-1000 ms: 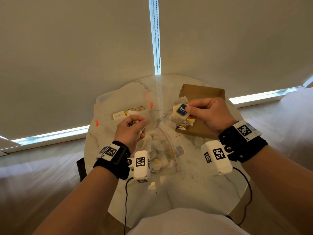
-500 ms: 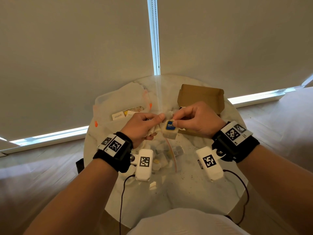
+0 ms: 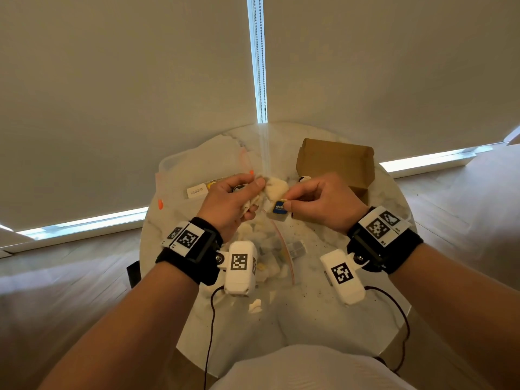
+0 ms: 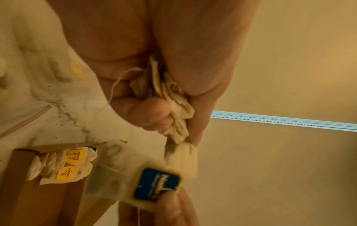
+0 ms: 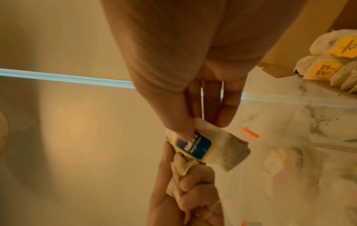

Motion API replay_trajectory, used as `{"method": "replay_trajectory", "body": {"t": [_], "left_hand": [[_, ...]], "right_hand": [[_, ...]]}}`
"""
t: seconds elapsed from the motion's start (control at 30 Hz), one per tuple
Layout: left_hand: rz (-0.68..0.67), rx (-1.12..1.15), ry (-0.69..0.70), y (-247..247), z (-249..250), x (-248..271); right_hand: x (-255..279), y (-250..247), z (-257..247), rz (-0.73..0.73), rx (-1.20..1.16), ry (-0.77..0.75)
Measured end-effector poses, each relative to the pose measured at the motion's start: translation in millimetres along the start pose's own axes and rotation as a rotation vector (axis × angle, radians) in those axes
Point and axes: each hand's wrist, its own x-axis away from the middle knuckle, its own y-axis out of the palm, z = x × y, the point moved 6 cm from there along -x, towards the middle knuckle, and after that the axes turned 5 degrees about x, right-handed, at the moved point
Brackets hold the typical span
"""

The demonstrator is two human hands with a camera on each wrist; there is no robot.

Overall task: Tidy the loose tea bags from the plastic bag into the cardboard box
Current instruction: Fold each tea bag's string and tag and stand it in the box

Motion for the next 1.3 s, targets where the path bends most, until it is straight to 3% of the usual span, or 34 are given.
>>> {"method": "replay_trajectory", "body": {"t": [0.2,0.33,0.4,0.57,0.8,1.1,1.3], "left_hand": [[-0.058,-0.079,0.003,0.0,-4.8,3.5],[-0.057,-0.585,0.152,-15.0,2.3,0.6],[-0.066,-0.717,0.214,-20.0,11.3,0.1],[-0.042,-0.747,0.354,-17.8,38.3,-1.4],[-0.318,-0.902,0.378,17.8,23.5,2.3],[-0.167,-0.772,0.399,15.5,21.6,2.5],[-0.16,-0.673,0.344,14.0,15.1,2.5]], "right_hand": [[-0.9,-14.1,-11.0,0.147,-0.063,-0.063],[-2.2,-22.3,-15.1,0.137,0.011,-0.106],[-1.9,-24.7,-13.0,0.114,0.074,-0.11],[-2.7,-32.8,0.1,0.16,0.165,-0.082],[-4.1,-8.7,1.1,-0.133,0.327,-0.091],[0.3,-12.4,-6.8,-0.067,0.327,-0.144],[3.4,-9.2,-12.0,-0.002,0.199,-0.162]]}}
